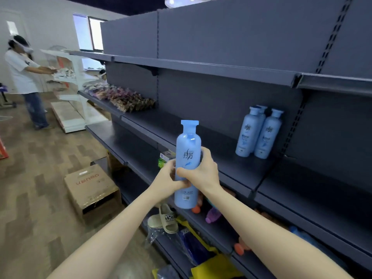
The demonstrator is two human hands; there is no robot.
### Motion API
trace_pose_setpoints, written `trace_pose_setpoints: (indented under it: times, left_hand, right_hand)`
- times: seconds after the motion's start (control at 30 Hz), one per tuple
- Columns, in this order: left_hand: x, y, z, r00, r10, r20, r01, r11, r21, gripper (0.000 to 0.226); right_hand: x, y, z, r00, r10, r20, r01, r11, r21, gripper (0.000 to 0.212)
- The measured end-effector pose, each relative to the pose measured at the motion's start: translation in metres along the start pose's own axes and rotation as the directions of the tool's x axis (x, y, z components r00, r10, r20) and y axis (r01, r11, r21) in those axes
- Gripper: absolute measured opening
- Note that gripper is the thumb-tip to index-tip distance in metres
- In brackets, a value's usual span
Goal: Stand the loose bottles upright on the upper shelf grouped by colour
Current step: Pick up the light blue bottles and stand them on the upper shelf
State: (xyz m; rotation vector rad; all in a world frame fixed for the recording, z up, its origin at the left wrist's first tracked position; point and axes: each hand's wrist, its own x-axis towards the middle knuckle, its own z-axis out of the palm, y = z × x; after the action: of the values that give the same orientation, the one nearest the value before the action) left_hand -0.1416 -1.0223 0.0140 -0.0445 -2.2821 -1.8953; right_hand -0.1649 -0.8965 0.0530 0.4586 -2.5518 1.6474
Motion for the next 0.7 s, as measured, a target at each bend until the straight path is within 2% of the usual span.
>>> trace_pose_setpoints:
  times: [0.27,0.43,0.7]
  left_hand:
    - [0.064,0.009,0.052,0.995,0.080,0.067,-0.078,0.996,-0.036,0.066]
    - [0.094,0.015,0.091,0.987,0.109,0.116,-0.099,0.991,-0.091,0.059]
    - [0.134,0.020,0.138,0.976,0.139,0.168,-0.120,0.986,-0.115,0.059]
  right_hand:
    - [0.037,0.026,-0.056,0.994,0.062,-0.090,-0.058,0.997,0.048,0.069]
    - [0.053,0.041,-0.089,0.987,0.050,-0.153,-0.049,0.999,0.006,0.073]
    - [0.074,0.063,-0.131,0.971,0.081,-0.226,-0.084,0.996,-0.003,0.077]
